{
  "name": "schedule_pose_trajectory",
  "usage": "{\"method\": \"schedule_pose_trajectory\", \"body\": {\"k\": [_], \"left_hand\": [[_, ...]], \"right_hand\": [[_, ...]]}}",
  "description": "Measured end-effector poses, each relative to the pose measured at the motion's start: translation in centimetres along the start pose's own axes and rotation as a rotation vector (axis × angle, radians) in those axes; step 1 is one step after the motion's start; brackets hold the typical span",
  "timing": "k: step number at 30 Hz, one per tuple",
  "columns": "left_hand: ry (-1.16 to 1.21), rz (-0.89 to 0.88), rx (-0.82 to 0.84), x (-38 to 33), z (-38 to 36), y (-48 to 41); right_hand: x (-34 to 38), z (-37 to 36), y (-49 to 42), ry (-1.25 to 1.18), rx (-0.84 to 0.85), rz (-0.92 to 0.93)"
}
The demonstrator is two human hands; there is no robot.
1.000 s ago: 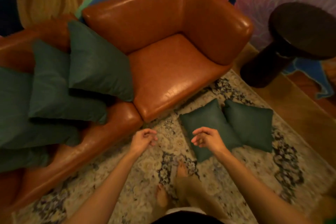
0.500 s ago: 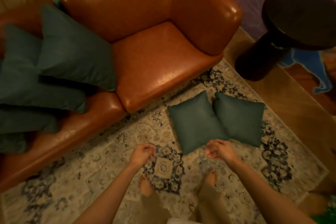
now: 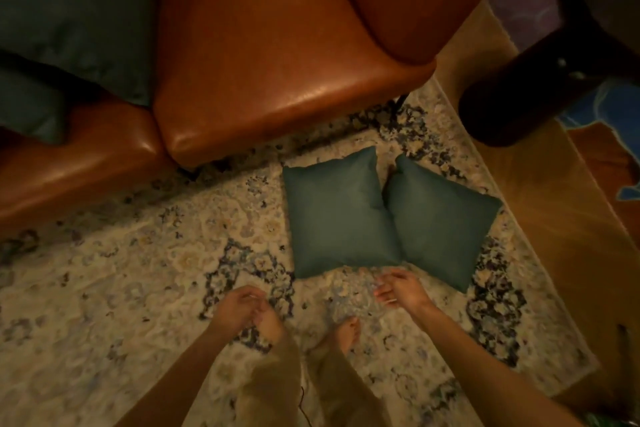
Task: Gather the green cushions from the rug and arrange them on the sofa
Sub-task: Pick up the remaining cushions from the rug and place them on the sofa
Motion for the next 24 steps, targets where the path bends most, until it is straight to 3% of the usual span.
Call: {"method": "schedule_pose_trajectory", "body": {"k": [9, 14, 15, 16, 19, 22, 24], "left_hand": [[0.060, 0.161, 0.024, 8.0, -7.0, -18.1], [0.060, 0.202, -0.092, 10.1, -9.1, -26.6], [-0.036, 0.163, -0.150, 9.9, -9.4, -28.1], [-0.106, 0.129, -0.180, 10.0, -9.2, -29.3], [0.004, 0.159, -0.165, 11.7, -10.4, -32.0], [0.097, 0.211, -0.041, 13.1, -13.8, -33.5], [0.117, 0.171, 0.041, 12.1, -16.6, -33.4]], "right_hand": [[-5.2, -1.3, -20.4, 0.184, -0.085, 0.001], [-7.6, -2.4, -29.2, 0.339, -0.132, 0.021], [-8.0, -2.0, -30.3, 0.345, -0.165, 0.013], [-8.6, -2.4, -31.8, 0.327, -0.203, 0.020], [-10.2, -1.8, -33.5, 0.195, -0.289, 0.026], [-13.0, -0.5, -34.0, -0.172, -0.384, -0.005], [-14.0, -0.5, -33.8, -0.392, -0.361, -0.031]]}}
Point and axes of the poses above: each hand's wrist, its own y-axis away from the middle knuckle, its own z-axis out of the back of the hand, x = y × z, the point moved 10 cm from there along -y, towards the middle knuckle
